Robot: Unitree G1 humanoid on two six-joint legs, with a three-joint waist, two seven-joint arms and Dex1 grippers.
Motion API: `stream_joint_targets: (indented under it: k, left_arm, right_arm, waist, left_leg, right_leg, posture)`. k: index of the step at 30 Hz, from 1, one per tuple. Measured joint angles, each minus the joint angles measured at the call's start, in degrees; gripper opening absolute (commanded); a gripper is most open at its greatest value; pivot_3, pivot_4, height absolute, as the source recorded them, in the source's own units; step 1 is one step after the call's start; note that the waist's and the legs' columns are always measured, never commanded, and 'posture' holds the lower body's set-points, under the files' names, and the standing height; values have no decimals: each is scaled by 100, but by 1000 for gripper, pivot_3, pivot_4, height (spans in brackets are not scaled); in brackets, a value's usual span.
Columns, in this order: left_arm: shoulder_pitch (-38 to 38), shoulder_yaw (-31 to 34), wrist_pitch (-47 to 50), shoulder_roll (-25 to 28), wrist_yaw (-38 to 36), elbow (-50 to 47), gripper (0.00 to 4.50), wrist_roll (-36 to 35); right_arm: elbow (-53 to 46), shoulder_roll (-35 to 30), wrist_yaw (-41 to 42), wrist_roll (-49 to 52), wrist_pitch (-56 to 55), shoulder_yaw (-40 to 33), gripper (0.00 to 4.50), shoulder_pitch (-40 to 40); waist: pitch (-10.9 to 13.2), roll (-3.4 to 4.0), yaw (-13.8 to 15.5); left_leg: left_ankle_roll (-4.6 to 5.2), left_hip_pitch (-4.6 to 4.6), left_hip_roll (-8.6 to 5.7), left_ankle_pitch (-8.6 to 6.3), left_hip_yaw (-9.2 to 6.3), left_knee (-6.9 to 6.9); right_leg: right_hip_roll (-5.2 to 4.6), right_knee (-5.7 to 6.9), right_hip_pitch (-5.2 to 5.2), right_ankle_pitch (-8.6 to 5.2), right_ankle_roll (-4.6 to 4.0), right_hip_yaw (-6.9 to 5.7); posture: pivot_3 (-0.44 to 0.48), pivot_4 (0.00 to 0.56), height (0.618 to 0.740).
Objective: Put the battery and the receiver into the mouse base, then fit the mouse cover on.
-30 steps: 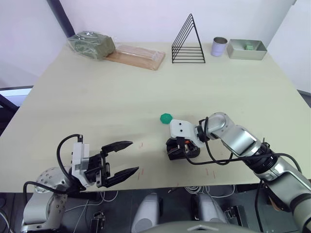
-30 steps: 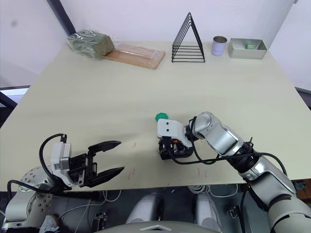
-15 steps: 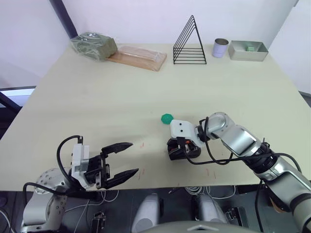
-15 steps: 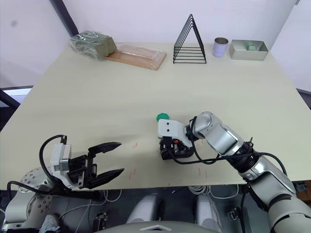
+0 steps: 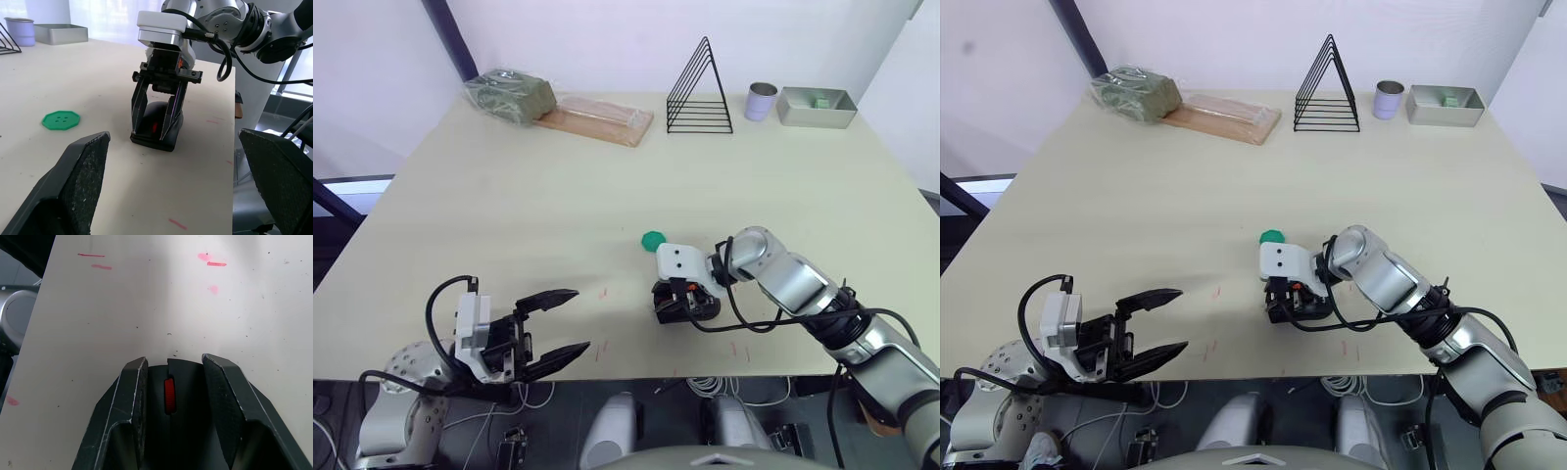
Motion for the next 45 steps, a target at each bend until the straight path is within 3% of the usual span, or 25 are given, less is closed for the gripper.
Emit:
stream_joint_targets:
  k: [21, 27, 36, 39, 45]
  left_arm:
    - [3, 14, -63, 9, -69, 51, 4500, 0]
    - [0, 29, -76, 9, -69, 54, 4500, 0]
    - [-77, 28, -71, 13, -61, 57, 4500, -1]
    - [-103, 32, -50, 22, -59, 59, 4500, -4]
    - [-215, 27, 7, 41, -61, 60, 4500, -5]
  right_arm:
    - [119, 162, -92, 112, 106, -164, 1821, 195]
    - [-198, 102, -236, 364, -99, -667, 1821, 541]
    - [-1555, -309, -302, 1381, 692, -1805, 1821, 598]
    - [-2097, -567, -332, 1796, 758, -2320, 1821, 1075]
    - [-2420, -488, -602, 2228, 174, -3003, 1821, 2207]
  waist:
    - [-21, 3, 2]
    - [43, 26, -8]
    - [99, -15, -51]
    - [101, -21, -21]
    - [112, -43, -18]
  left_leg:
    - [0, -2, 1, -1, -6, -8]
    - [0, -22, 1, -1, -13, -10]
    - [-3, -42, 2, 1, -14, -80]
    - [-2, -44, 2, 1, -15, -89]
    - [-2, -38, 3, 1, -3, -88]
  right_leg:
    - [-3, -11, 2, -4, -2, -5]
    - [0, -35, -4, -1, -2, -14]
    - [2, -64, -42, 2, -6, -17]
    - [0, -77, -41, 2, -6, -21]
    - [1, -77, -39, 1, -6, -9]
  posture:
    - [0, 150, 740]
    - [0, 150, 740]
    - [0, 150, 740]
    - [0, 150, 740]
    - [0, 150, 740]
